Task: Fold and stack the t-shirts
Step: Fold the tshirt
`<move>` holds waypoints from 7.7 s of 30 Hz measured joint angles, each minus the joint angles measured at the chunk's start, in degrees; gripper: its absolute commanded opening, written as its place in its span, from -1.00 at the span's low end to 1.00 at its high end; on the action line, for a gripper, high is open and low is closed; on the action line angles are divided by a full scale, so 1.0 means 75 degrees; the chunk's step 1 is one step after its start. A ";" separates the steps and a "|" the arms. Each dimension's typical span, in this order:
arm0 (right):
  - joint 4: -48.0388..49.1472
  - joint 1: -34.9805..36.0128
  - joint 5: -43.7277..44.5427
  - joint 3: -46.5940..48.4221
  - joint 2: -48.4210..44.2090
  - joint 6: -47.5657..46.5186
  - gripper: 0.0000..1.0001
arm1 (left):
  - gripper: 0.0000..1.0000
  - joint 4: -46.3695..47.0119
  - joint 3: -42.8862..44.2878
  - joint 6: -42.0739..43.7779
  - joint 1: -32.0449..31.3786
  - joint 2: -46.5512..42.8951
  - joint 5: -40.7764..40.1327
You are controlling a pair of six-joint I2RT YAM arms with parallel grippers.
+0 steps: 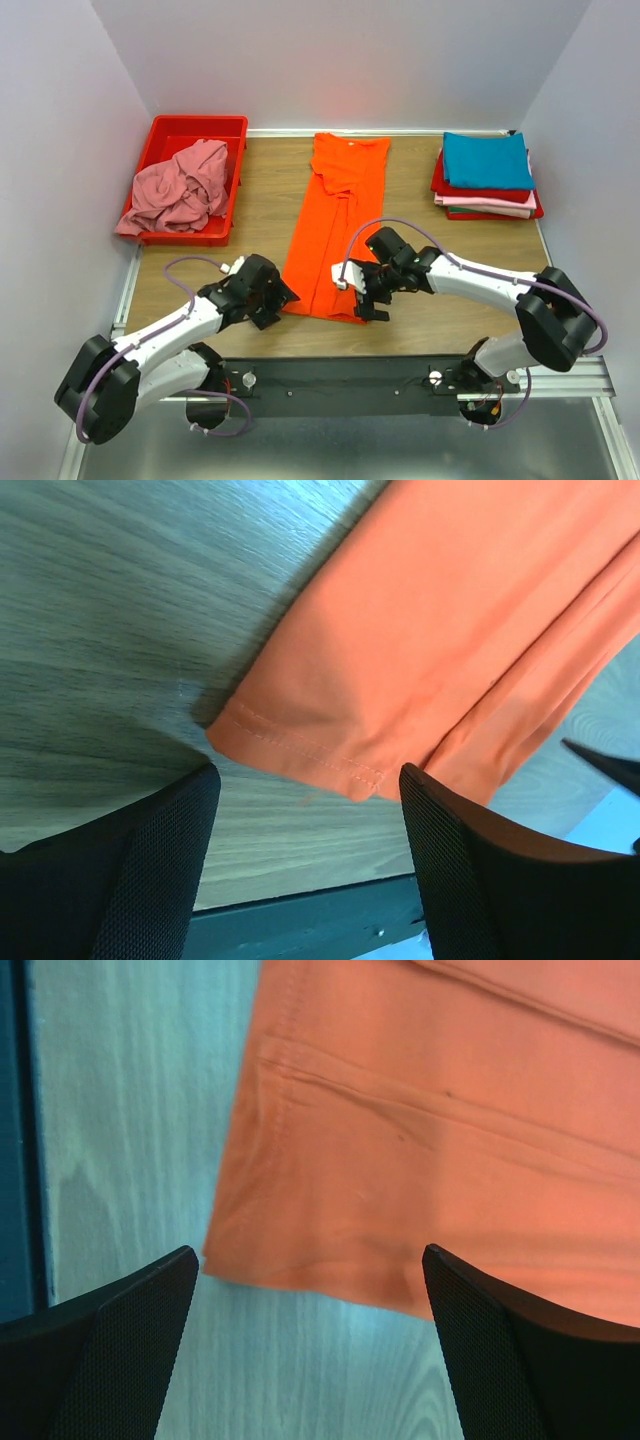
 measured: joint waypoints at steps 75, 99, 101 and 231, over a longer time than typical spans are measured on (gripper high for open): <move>-0.0918 -0.2906 0.0434 0.5884 0.4188 -0.0210 -0.99 | -1.00 0.0950 0.8381 0.4433 0.2369 0.7624 0.1160; -0.0965 -0.3057 0.0495 0.6980 0.5234 -0.0187 -0.99 | -1.00 0.0618 0.9696 0.4797 0.2582 0.8807 0.1527; -0.0965 -0.3057 0.0527 0.7029 0.5307 -0.0172 -0.99 | -1.00 0.0609 0.9754 0.4794 0.2591 0.8833 0.1533; -0.1102 -0.2897 -0.0498 0.1734 0.0493 0.1014 0.99 | 0.47 0.2171 0.4599 0.7973 0.3147 0.4398 0.1941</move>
